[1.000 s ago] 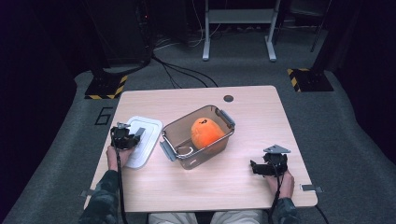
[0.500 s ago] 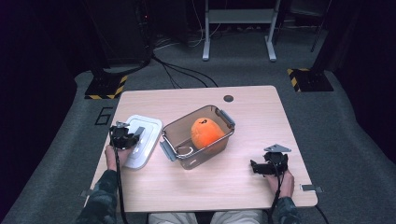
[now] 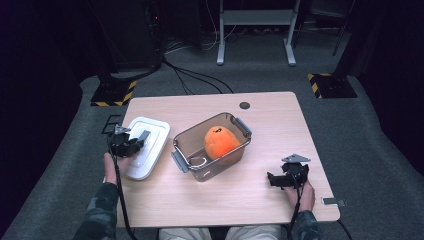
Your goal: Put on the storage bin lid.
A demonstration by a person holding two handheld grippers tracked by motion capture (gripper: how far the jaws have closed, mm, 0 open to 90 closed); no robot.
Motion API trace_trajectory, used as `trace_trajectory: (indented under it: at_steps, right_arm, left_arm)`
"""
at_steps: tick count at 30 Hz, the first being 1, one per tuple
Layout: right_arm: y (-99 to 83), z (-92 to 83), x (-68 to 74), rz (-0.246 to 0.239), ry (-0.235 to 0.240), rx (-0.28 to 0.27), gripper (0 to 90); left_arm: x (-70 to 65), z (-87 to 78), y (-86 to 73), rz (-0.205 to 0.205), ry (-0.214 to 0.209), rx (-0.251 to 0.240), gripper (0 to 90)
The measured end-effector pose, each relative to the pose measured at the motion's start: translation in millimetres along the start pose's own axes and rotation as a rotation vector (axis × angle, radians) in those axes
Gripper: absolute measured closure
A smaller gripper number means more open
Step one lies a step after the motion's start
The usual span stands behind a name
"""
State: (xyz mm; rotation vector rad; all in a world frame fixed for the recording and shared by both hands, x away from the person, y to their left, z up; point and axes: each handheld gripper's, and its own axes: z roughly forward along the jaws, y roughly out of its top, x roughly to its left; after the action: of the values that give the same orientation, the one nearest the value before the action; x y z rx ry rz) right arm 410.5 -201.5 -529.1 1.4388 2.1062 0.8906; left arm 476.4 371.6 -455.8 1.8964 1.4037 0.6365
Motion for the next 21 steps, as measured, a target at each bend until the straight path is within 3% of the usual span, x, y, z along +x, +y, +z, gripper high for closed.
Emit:
trace_trajectory:
  at_steps: [13,21]
  right_arm:
    - [0.1,0.0,-0.1,0.0,0.0,-0.001,0.0]
    - [0.1,0.1,-0.3,0.0,0.002,-0.001,0.0]
  left_arm:
    - [6.0,-22.4,27.5,0.031,0.004,-0.022,66.3]
    - [-0.1,-35.6,47.8,0.055,-0.014,-0.045,66.3]
